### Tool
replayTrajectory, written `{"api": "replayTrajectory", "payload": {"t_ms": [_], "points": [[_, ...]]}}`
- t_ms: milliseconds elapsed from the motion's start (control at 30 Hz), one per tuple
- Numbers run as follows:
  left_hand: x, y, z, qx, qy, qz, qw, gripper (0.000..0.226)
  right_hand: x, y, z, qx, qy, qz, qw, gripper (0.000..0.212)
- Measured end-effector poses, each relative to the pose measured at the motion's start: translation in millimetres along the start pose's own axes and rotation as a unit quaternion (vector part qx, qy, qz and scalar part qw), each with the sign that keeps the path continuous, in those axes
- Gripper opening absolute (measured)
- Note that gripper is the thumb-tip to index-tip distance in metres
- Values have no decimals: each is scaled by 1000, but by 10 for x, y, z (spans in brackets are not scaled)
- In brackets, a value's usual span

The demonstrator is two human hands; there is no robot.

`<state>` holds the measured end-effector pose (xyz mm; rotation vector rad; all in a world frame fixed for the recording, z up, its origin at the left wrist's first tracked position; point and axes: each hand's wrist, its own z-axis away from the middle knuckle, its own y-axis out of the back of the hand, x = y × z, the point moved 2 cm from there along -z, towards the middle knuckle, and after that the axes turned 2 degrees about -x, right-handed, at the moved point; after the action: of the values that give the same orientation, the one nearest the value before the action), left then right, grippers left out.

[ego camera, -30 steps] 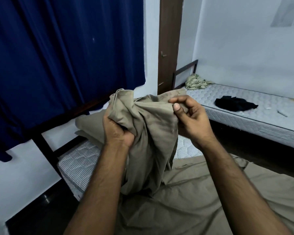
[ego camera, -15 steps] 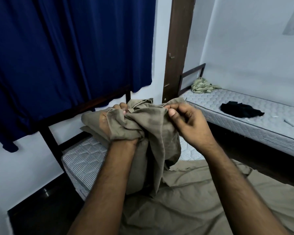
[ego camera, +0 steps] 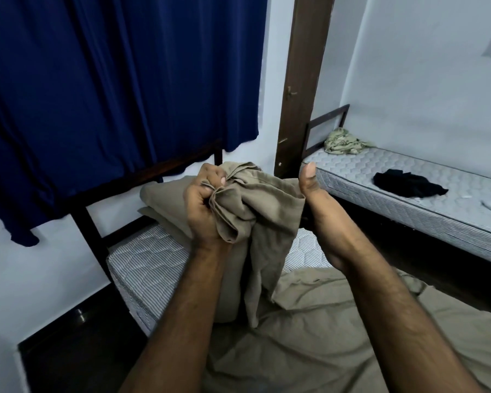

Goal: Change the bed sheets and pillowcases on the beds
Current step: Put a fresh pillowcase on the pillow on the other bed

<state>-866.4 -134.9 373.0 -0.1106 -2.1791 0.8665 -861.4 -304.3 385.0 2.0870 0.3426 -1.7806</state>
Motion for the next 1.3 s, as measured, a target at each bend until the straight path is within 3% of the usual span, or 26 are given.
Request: {"api": "replayTrajectory", "payload": {"t_ms": [167,300,367,500,567,700,867,933,1033,1167,1233,1300], "points": [[-192,246,-19,-30,72,-105,991,12,62,17,-28,0,-58,-39,998,72],[-149,68,72,-123,-61,-148,979,34,101,144,-116,-37,-163,-176,970,74],[-136,50,127,-132,-108,-204,964,29,106,182,-147,-58,-177,-185,965,62],[-183,113,148,-122,-143,-253,949,18,170,244,-204,-67,-106,-45,991,20],[-186,124,150,-119,-160,-263,944,20,256,273,-215,-76,-93,-32,992,24],[-195,188,142,-110,-198,-274,935,20,340,293,-178,-126,-81,-26,988,10],[-239,211,148,-143,-204,-293,923,15,432,439,-348,-11,-76,120,990,14],[-242,230,162,-158,-207,-330,907,17,480,565,-482,52,-74,237,967,20],[-206,251,138,-184,-228,-391,873,27,402,750,-629,152,-63,435,885,18],[-176,231,111,-221,-187,-360,887,34,335,856,-820,178,-52,500,846,13],[-245,187,105,-235,-123,-336,904,36,274,842,-883,178,-8,514,839,12],[-358,124,128,-265,-85,-358,891,35,157,759,-913,177,56,506,842,17]]}}
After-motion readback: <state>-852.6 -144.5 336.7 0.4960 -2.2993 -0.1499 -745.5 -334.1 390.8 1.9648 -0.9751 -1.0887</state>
